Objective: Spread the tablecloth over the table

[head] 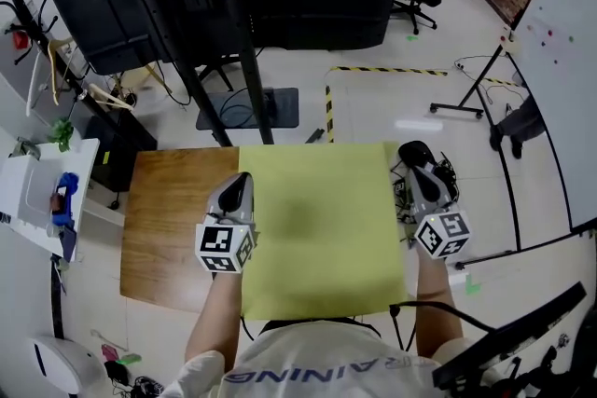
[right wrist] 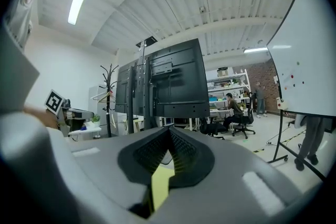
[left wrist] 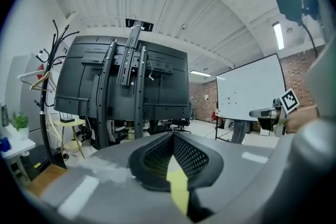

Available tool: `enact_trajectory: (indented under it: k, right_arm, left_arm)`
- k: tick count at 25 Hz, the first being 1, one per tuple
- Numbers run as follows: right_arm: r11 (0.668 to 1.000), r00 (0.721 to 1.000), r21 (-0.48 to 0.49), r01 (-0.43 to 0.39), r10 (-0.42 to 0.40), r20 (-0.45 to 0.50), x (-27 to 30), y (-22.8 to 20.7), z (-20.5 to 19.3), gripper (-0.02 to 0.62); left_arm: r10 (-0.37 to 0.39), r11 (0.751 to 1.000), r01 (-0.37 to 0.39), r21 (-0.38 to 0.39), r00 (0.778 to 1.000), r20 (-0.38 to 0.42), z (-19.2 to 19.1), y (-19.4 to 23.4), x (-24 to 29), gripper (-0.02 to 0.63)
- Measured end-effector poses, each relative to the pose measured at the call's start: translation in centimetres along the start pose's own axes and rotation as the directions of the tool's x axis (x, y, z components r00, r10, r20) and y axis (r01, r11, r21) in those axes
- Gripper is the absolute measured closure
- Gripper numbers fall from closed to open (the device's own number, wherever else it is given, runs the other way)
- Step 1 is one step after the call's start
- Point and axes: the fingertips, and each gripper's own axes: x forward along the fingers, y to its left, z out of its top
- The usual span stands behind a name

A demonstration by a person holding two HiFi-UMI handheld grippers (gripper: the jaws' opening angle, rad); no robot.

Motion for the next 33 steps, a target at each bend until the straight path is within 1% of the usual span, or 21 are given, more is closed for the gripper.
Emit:
enact_trajectory:
  k: [11, 27, 33]
  right_arm:
    - [0.998, 0.999, -0.058, -0.036, 0.036, -0.004, 0.1, 2.4, 1.2, 0.589]
    - [0.996, 0.999, -0.077, -0.042, 0.041, -0.009, -0.4, 3.8, 1.5, 0.589]
    - [0.995, 0.999, -0.082, -0.048, 0.048, -0.006, -0.1, 4.0, 1.5, 0.589]
  left_arm:
    - [-0.024, 0.999, 0.024, -0.031, 1.0, 0.005, -0.1, -1.3, -0.8, 0.604]
    - [-0.027, 0.998, 0.028, -0.054, 0.999, 0.019, 0.1, -1.0, -1.9, 0.604]
    - [-0.025, 0.999, 0.027, -0.045, 0.999, 0.031, 0.3, -0.9, -2.1, 0.604]
